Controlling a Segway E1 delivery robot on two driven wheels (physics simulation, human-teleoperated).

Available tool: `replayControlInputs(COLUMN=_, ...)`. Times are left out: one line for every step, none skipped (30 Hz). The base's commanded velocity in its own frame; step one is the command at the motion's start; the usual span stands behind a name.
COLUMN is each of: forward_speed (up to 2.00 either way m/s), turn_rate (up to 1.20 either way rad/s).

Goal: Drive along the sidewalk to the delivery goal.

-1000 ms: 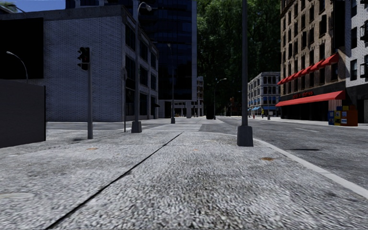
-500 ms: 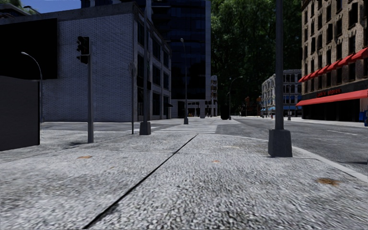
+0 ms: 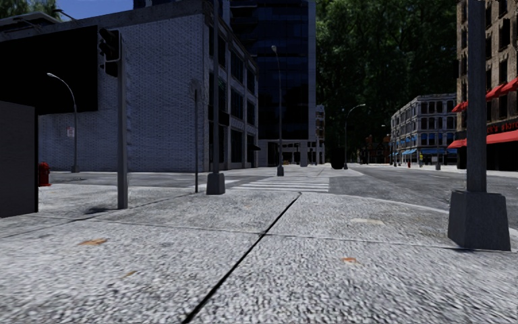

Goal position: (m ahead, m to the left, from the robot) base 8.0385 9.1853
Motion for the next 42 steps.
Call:
replayControlInputs(forward_speed=2.00, turn_rate=0.36)
replayControlInputs(forward_speed=2.00, turn_rate=0.37)
replayControlInputs(forward_speed=2.00, turn_rate=0.37)
replayControlInputs(forward_speed=2.00, turn_rate=0.37)
replayControlInputs(forward_speed=2.00, turn_rate=0.37)
replayControlInputs(forward_speed=2.00, turn_rate=0.37)
replayControlInputs(forward_speed=2.00, turn_rate=0.37)
replayControlInputs(forward_speed=2.00, turn_rate=0.37)
replayControlInputs(forward_speed=2.00, turn_rate=0.37)
replayControlInputs(forward_speed=2.00, turn_rate=0.37)
replayControlInputs(forward_speed=2.00, turn_rate=0.37)
replayControlInputs(forward_speed=2.00, turn_rate=0.37)
replayControlInputs(forward_speed=2.00, turn_rate=0.37)
replayControlInputs(forward_speed=2.00, turn_rate=0.37)
replayControlInputs(forward_speed=2.00, turn_rate=0.37)
replayControlInputs(forward_speed=2.00, turn_rate=0.37)
replayControlInputs(forward_speed=2.00, turn_rate=0.37)
replayControlInputs(forward_speed=2.00, turn_rate=0.37)
replayControlInputs(forward_speed=2.00, turn_rate=0.37)
replayControlInputs(forward_speed=2.00, turn_rate=0.37)
replayControlInputs(forward_speed=2.00, turn_rate=0.37)
replayControlInputs(forward_speed=2.00, turn_rate=0.37)
replayControlInputs(forward_speed=2.00, turn_rate=0.37)
replayControlInputs(forward_speed=2.00, turn_rate=0.37)
replayControlInputs(forward_speed=2.00, turn_rate=0.37)
replayControlInputs(forward_speed=2.00, turn_rate=0.37)
replayControlInputs(forward_speed=2.00, turn_rate=0.30)
replayControlInputs(forward_speed=2.00, turn_rate=0.17)
replayControlInputs(forward_speed=2.00, turn_rate=0.17)
replayControlInputs(forward_speed=2.00, turn_rate=0.01)
replayControlInputs(forward_speed=2.00, turn_rate=0.00)
replayControlInputs(forward_speed=2.00, turn_rate=0.00)
replayControlInputs(forward_speed=2.00, turn_rate=0.00)
replayControlInputs(forward_speed=2.00, turn_rate=0.00)
replayControlInputs(forward_speed=2.00, turn_rate=0.00)
replayControlInputs(forward_speed=2.00, turn_rate=0.00)
replayControlInputs(forward_speed=2.00, turn_rate=0.00)
replayControlInputs(forward_speed=2.00, turn_rate=0.00)
replayControlInputs(forward_speed=2.00, turn_rate=0.02)
replayControlInputs(forward_speed=2.00, turn_rate=0.10)
replayControlInputs(forward_speed=2.00, turn_rate=0.10)
replayControlInputs(forward_speed=2.00, turn_rate=0.19)
